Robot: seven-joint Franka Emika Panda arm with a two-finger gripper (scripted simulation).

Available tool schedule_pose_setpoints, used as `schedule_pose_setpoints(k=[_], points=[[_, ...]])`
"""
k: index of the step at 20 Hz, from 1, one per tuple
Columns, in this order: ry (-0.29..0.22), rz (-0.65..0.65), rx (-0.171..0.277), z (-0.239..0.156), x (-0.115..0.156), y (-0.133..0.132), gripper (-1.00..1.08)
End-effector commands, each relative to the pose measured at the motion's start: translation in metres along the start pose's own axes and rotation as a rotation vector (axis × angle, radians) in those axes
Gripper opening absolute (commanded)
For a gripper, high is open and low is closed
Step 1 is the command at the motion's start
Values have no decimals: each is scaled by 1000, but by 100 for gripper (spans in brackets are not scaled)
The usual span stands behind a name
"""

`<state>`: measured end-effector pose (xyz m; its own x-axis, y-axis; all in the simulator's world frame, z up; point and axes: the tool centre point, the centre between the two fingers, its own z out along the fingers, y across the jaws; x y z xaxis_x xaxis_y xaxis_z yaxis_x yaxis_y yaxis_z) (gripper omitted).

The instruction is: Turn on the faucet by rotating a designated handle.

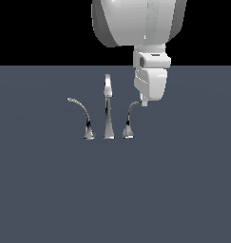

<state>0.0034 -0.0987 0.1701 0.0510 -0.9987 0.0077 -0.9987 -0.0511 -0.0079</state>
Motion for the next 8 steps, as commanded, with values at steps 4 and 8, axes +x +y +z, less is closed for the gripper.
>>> schedule_pose_setpoints(k=[4, 8], points=[[-6, -16, -6, 0, -29, 10, -100], [-8, -17, -8, 0, -40, 16, -100]])
